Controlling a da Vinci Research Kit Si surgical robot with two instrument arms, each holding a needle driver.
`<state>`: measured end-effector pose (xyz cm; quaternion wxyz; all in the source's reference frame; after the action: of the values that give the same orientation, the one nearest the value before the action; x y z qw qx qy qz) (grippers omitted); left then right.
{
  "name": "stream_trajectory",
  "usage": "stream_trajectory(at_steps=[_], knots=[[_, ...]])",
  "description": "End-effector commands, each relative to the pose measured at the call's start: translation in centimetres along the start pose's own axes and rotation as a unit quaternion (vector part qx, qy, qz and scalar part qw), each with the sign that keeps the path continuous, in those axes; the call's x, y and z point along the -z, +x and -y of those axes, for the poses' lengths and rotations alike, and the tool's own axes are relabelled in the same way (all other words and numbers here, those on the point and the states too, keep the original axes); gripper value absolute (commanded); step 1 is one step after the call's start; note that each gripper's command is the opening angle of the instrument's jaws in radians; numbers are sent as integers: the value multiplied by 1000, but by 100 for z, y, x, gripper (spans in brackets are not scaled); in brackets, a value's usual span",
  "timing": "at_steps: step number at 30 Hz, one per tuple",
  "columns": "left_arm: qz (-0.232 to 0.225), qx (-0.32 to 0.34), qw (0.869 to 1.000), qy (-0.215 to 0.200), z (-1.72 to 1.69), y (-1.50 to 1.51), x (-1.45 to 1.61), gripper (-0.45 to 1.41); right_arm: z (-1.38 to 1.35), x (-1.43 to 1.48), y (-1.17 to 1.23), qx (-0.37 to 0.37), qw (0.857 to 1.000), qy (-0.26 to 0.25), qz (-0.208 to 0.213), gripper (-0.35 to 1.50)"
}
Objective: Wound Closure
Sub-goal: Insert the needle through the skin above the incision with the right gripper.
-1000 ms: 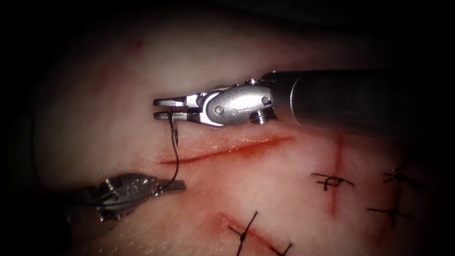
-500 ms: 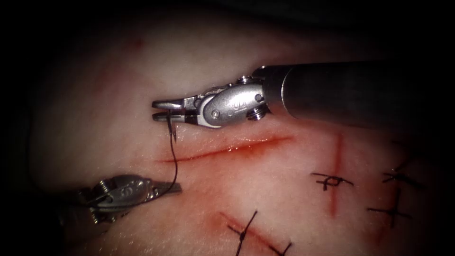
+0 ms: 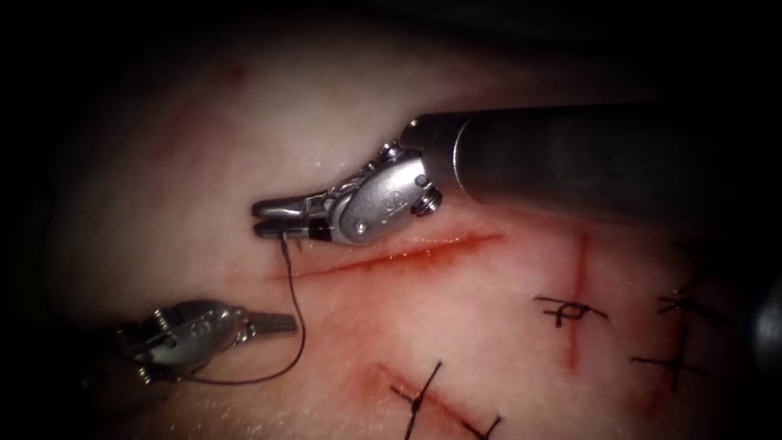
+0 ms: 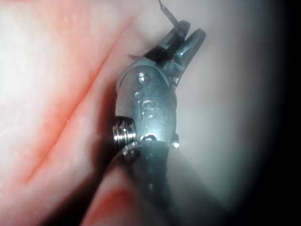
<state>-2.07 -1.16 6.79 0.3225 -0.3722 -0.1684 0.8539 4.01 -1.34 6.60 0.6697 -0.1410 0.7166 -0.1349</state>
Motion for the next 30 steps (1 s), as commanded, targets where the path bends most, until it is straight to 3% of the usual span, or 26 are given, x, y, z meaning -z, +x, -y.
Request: stream_trajectory(at_steps=[1, 12, 30], knots=[[0, -2, 1000, 0, 3, 1, -4, -32, 5, -6, -2, 16, 1000, 2, -2, -35], [3, 0, 1000, 1, 6, 0, 4, -32, 44, 18, -14, 39, 999, 0, 9, -35], [3, 4, 1000, 2, 7, 1, 2, -32, 71, 29, -34, 15, 1000, 0, 22, -35]])
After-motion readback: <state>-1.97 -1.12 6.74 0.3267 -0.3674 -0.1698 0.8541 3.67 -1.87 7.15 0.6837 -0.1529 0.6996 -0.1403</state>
